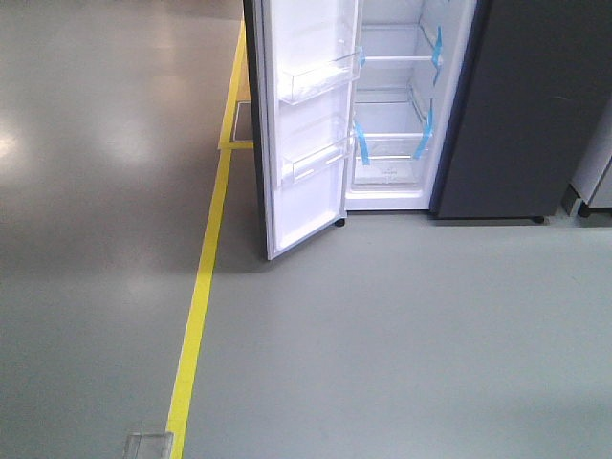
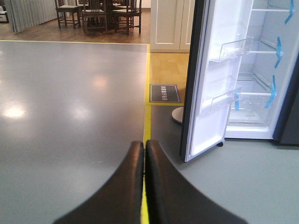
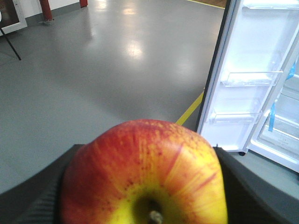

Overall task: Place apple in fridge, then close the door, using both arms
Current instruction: 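Drive up to the open refrigerator door holding the apple in the right gripper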

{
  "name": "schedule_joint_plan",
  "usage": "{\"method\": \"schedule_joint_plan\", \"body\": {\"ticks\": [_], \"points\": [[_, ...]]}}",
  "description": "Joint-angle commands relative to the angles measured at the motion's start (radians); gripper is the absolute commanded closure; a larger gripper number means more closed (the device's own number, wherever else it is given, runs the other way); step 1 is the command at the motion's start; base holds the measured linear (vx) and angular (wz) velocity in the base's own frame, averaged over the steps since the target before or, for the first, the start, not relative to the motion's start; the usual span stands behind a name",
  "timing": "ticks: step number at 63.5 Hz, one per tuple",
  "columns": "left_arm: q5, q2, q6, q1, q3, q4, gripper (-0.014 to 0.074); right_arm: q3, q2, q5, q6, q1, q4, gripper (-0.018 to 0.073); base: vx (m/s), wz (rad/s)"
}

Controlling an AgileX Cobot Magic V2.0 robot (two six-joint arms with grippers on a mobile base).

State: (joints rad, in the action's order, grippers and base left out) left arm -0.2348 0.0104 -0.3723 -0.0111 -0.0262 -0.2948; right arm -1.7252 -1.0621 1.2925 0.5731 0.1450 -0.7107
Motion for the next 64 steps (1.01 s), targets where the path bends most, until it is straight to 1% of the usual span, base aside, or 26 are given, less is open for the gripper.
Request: {"method": "schedule_joint_plan", "body": {"ticks": [1, 64], "points": [[0.069, 0.006, -0.004, 0.003, -0.021, 0.003, 0.0603, -0.022, 0.008, -0.016, 0.002, 0.003, -0.038, 0.0563, 0.31, 0.00], [0.069, 0.006, -0.004, 0.003, -0.021, 0.003, 0.0603, -0.022, 0.008, -0.016, 0.002, 0.003, -0.038, 0.0563, 0.26, 0.01]]}}
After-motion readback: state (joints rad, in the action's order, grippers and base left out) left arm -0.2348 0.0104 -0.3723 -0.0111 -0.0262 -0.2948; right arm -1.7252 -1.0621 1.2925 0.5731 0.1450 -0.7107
